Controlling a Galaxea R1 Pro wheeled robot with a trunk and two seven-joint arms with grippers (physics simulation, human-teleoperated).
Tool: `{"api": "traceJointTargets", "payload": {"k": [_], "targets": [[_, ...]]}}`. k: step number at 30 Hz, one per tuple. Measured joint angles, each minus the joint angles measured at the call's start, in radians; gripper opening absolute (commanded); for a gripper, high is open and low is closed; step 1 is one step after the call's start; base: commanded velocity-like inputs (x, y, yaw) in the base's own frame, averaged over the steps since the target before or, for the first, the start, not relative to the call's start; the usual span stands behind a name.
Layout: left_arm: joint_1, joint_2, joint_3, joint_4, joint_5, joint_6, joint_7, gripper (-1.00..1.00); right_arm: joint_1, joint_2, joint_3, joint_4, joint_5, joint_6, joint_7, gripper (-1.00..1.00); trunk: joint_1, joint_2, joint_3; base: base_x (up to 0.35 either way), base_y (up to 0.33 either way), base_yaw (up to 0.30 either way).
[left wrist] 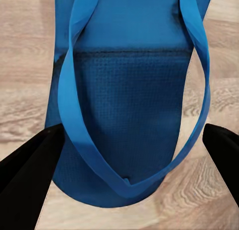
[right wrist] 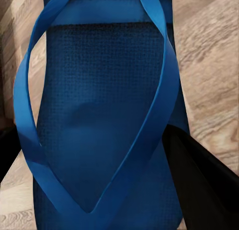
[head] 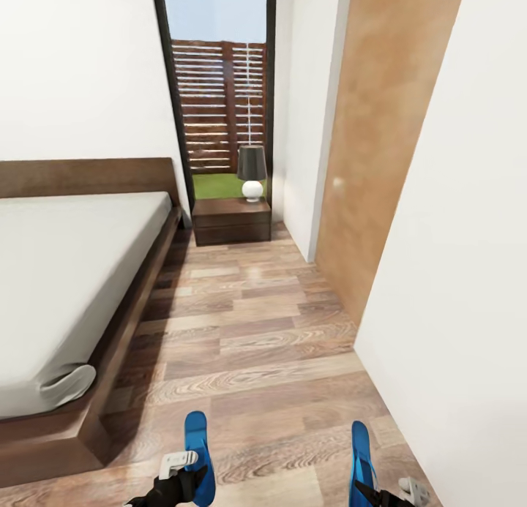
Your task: In the bedroom, move the book from the bed onto either nightstand, and place the two sandals side by side next to the bed.
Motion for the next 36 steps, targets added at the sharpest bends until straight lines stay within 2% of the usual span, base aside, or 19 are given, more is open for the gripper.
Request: {"api": "traceJointTargets", "payload": {"k": [36], "targets": [[0.0,0.0,0.0,0.0,0.001,0.0,0.0,-1.0,0.0,0.0,0.0,0.0,0.0,0.0,0.001,-1.0,0.0,0.0,-0.001,0.329,0.0,0.026]]}}
